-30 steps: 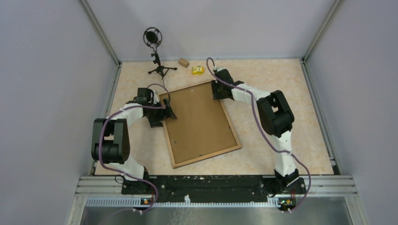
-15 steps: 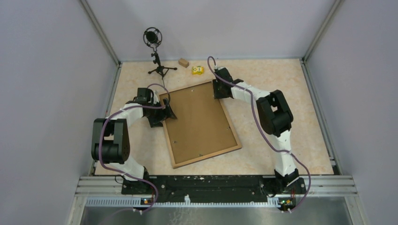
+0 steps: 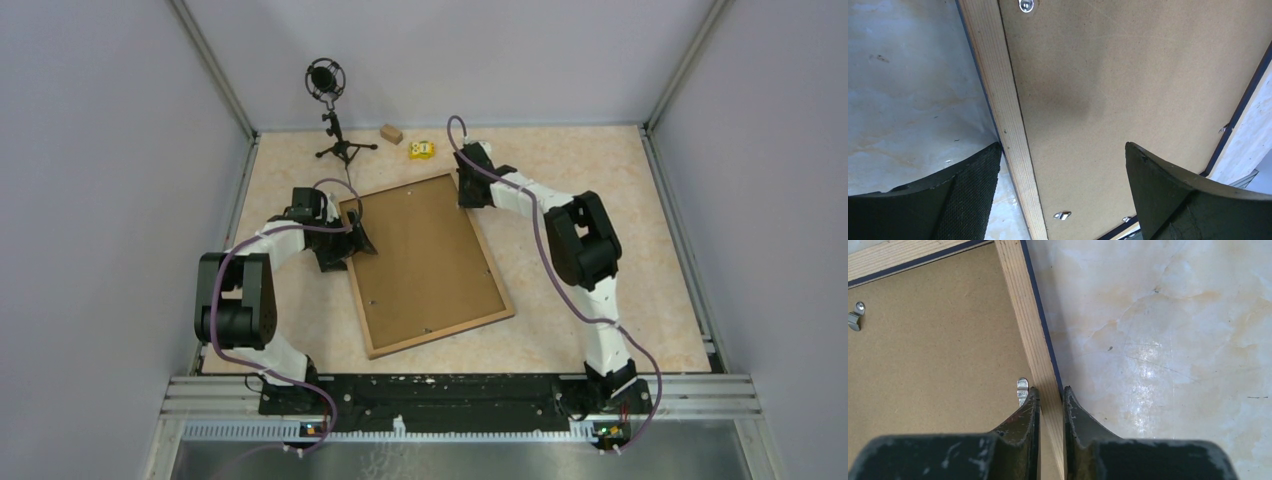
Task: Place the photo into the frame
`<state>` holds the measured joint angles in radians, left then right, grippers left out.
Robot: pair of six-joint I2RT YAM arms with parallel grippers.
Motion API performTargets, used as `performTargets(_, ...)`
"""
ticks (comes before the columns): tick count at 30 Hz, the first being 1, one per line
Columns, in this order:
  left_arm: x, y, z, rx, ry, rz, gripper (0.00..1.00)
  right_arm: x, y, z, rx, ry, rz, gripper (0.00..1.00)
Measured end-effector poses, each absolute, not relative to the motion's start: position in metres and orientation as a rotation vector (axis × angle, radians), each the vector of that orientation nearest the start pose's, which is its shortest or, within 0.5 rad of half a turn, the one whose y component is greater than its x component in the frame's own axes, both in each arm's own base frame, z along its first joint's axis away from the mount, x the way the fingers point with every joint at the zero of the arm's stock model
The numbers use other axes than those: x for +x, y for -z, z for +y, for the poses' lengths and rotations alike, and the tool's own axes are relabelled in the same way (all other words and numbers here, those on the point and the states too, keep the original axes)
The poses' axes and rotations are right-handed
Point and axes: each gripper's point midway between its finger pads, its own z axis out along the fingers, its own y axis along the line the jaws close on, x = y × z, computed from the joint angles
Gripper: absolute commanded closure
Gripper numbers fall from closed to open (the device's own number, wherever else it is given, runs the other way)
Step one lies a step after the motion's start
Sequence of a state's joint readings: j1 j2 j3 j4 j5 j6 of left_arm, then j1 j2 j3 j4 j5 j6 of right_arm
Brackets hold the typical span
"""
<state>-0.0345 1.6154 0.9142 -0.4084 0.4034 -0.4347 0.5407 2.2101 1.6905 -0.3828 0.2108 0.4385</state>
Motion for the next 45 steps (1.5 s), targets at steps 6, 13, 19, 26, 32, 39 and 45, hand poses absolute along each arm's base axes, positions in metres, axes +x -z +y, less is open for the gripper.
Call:
performTargets(6, 0.323, -0.044, -0.096, -0.41, 0.687, 2.678, 0.05, 0.477, -0.037, 0.264, -0.036, -0.155, 2.447, 0.87)
performTargets(13, 0.323, -0.044, -0.097, -0.407, 0.697, 2.675, 0.05, 0.466, -0.039, 0.258, -0.031, -0.165, 2.433, 0.62)
performTargets(19, 0.322, -0.044, -0.099, -0.404, 0.708, 2.675, 0.05, 0.463, -0.053, 0.261, -0.039, -0.206, 2.407, 0.51)
performTargets(26, 0.322, -0.044, -0.099, -0.404, 0.71, 2.674, 0.05, 0.469, -0.058, 0.262, -0.04, -0.187, 2.408, 0.48)
performTargets(32, 0.322, -0.044, -0.099, -0.404, 0.71, 2.675, 0.05, 0.477, -0.062, 0.264, -0.036, -0.144, 2.404, 0.48)
performTargets(39, 0.322, -0.044, -0.099, -0.403, 0.711, 2.674, 0.05, 0.466, -0.038, 0.262, -0.053, -0.093, 2.466, 0.5)
performTargets(45, 0.322, -0.044, -0.099, -0.404, 0.711, 2.674, 0.05, 0.469, -0.039, 0.264, -0.051, -0.089, 2.471, 0.56)
